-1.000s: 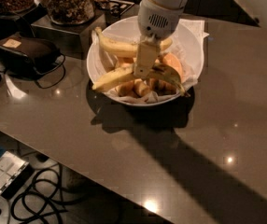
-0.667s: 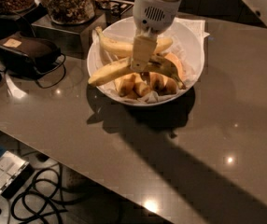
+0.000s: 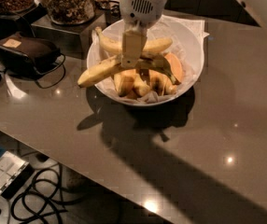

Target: Pick banana from white bowl

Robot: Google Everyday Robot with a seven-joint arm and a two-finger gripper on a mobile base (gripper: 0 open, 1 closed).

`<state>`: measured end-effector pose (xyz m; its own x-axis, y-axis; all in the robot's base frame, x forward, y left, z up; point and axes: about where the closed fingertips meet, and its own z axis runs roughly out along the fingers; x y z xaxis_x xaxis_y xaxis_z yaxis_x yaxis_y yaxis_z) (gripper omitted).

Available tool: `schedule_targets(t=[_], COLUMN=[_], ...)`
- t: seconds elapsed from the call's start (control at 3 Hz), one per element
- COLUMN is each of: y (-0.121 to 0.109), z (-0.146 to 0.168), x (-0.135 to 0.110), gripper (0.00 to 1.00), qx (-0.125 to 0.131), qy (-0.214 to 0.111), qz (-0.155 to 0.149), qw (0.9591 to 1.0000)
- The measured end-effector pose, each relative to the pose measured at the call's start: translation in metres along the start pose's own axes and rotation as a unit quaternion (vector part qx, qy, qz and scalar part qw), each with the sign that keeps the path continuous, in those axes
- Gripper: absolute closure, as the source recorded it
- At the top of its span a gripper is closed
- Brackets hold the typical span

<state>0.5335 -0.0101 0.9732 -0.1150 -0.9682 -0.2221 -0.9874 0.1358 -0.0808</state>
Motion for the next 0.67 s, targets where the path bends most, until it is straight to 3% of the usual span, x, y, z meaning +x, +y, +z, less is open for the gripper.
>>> schedule_targets(t=[0.33,0.67], y=[0.0118,0.012], z=[-0.0045,-0.0043], x=[-0.0191,-0.0198], gripper=[1.0,1.0], qx=[-0.008,-0.008], qy=[-0.002,-0.002], qz=[-0.025,-0.026], qw=[0.9996,0.9996])
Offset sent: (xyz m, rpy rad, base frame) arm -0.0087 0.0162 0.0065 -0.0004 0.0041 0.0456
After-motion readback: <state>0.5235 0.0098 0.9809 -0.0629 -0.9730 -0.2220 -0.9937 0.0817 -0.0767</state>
